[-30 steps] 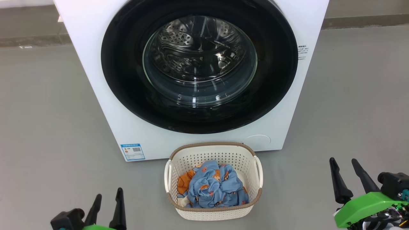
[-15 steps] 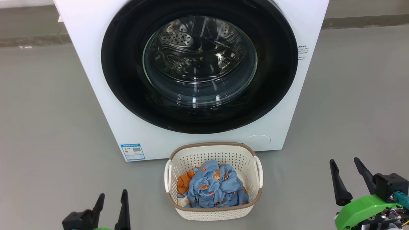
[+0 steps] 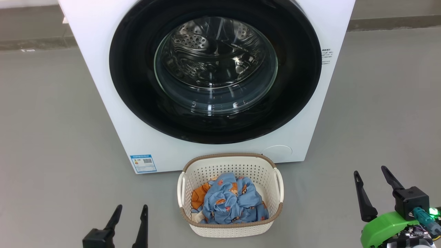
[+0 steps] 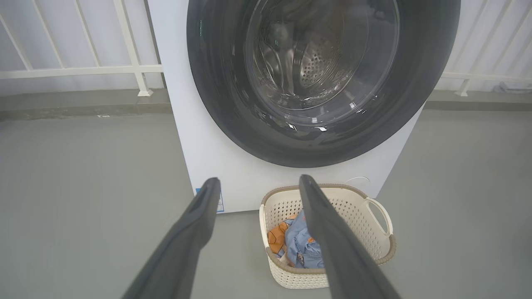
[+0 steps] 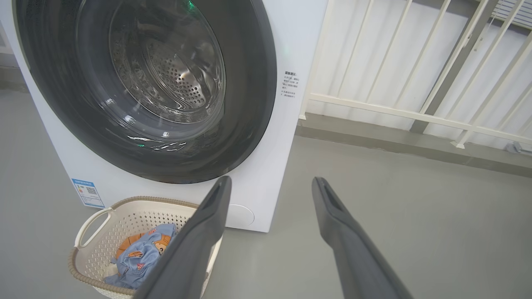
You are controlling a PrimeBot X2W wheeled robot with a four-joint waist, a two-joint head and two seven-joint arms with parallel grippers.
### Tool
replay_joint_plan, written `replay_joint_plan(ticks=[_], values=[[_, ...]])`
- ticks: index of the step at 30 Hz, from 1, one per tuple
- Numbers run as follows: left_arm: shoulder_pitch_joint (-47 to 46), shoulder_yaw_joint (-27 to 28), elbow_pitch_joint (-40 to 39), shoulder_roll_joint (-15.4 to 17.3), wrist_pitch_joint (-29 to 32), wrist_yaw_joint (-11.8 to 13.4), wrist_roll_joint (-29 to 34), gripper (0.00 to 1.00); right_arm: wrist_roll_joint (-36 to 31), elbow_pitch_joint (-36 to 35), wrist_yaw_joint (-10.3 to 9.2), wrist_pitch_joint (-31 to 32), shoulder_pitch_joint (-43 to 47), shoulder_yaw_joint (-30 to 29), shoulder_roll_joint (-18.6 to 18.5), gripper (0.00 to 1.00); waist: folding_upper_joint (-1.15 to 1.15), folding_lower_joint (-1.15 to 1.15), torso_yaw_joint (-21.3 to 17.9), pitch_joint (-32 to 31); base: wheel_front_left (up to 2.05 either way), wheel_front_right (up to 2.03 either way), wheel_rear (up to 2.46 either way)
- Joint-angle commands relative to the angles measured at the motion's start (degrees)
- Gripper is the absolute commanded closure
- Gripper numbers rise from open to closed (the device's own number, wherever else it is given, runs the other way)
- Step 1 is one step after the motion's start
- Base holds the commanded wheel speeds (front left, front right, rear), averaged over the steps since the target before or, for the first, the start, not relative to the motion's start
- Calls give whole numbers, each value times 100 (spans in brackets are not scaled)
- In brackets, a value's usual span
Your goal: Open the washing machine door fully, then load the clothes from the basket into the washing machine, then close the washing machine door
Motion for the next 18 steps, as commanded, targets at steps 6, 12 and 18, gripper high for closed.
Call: replay_joint_plan(ticks=[6, 12, 18], values=[[-310, 163, -61, 132, -127, 76, 153, 0, -175, -187, 32, -95, -50, 98, -89, 0, 0, -1, 8, 13, 0, 0, 0], [-290, 204, -69, 103, -127, 95, 136, 0, -142, -159, 32, -114, -65, 91, -73, 0, 0, -1, 13, 8, 0, 0, 0], [-278, 279, -65, 66, -127, 81, 80, 0, -76, -167, 32, -113, -75, 65, -32, 0, 0, -1, 10, 18, 0, 0, 0]])
